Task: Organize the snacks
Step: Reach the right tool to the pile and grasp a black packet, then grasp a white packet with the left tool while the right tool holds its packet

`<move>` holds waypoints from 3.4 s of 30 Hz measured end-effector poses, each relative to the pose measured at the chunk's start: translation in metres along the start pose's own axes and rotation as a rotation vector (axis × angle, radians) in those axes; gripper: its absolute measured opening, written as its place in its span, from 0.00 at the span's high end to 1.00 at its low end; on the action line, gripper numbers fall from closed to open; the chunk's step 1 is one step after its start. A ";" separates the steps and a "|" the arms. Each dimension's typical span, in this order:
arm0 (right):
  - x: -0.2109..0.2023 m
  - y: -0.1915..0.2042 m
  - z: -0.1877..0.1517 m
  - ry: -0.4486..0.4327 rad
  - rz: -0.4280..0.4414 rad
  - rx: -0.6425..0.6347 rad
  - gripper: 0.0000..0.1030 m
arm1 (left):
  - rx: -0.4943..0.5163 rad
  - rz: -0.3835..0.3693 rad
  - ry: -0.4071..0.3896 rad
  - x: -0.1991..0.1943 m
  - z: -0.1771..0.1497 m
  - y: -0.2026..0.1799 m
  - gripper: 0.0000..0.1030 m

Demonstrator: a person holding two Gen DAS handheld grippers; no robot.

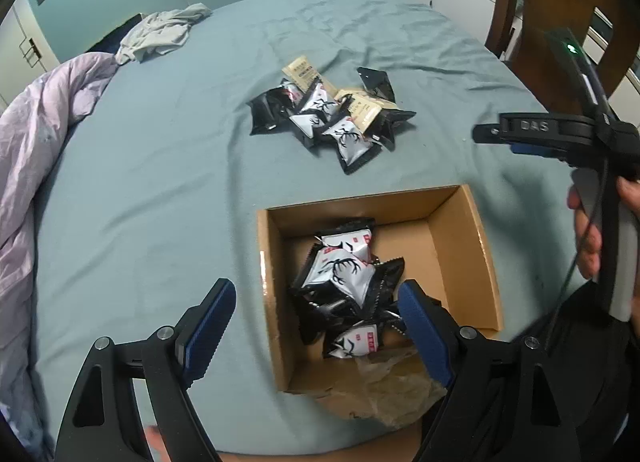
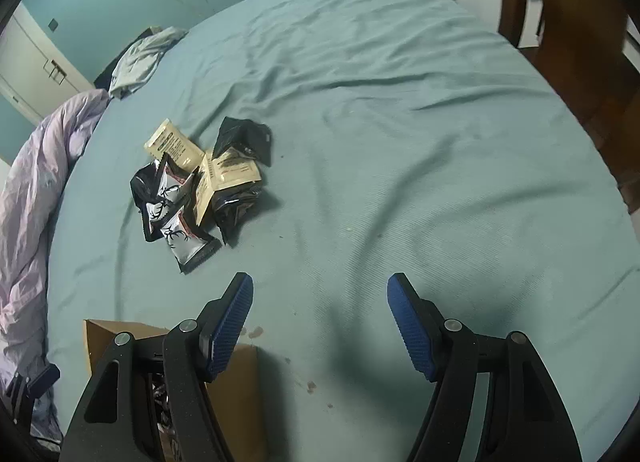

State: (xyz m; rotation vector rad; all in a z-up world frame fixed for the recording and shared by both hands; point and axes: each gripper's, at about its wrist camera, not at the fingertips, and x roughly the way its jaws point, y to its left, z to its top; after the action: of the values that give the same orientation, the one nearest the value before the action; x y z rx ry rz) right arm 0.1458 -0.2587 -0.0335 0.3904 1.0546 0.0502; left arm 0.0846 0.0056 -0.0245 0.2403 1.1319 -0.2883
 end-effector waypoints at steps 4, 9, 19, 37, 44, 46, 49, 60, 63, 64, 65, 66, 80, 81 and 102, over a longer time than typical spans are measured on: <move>0.012 0.008 0.010 -0.001 -0.007 -0.040 0.33 | 0.005 0.003 0.006 0.002 0.000 -0.001 0.18; 0.025 0.017 0.020 -0.012 -0.018 -0.068 0.33 | 0.003 -0.028 0.026 0.006 0.001 -0.001 0.18; 0.056 0.023 0.048 -0.015 0.001 -0.048 0.33 | 0.042 -0.018 0.018 0.009 0.002 -0.009 0.17; 0.123 0.050 0.101 -0.059 0.046 -0.121 0.33 | 0.026 -0.055 0.061 0.021 0.003 -0.008 0.17; 0.153 0.064 0.115 -0.027 0.054 -0.150 0.34 | 0.011 -0.047 0.058 0.023 0.003 -0.005 0.17; 0.158 0.066 0.115 -0.017 0.074 -0.161 0.46 | 0.003 -0.049 0.065 0.024 0.003 -0.003 0.17; 0.155 0.066 0.113 -0.037 0.093 -0.167 0.59 | -0.010 -0.056 0.067 0.025 0.004 -0.001 0.17; 0.062 0.048 0.082 -0.169 0.195 -0.091 0.65 | -0.052 -0.031 0.028 0.023 0.004 0.005 0.17; 0.025 0.040 0.058 -0.198 0.231 -0.090 0.65 | -0.064 -0.016 0.013 0.024 0.006 0.006 0.17; 0.014 0.034 0.049 -0.208 0.242 -0.086 0.65 | -0.066 -0.011 0.010 0.023 0.008 0.007 0.17; 0.004 0.029 0.039 -0.216 0.254 -0.081 0.65 | -0.067 -0.011 0.007 0.022 0.010 0.009 0.17; -0.007 0.020 0.026 -0.224 0.269 -0.072 0.65 | -0.069 -0.011 -0.003 0.020 0.012 0.010 0.17; -0.073 -0.043 -0.080 -0.228 0.433 0.060 0.65 | -0.090 0.027 0.092 0.068 0.107 -0.002 0.17; -0.072 -0.044 -0.078 -0.242 0.418 0.061 0.65 | -0.102 0.036 0.108 0.078 0.116 -0.003 0.16; -0.035 -0.047 -0.054 -0.178 0.410 0.137 0.65 | -0.172 -0.005 0.289 0.184 0.129 -0.032 0.62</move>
State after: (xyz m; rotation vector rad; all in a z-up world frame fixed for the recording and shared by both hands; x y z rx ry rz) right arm 0.0753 -0.2947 -0.0432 0.7188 0.7912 0.3050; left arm 0.2558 -0.0866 -0.1412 0.1287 1.4354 -0.1610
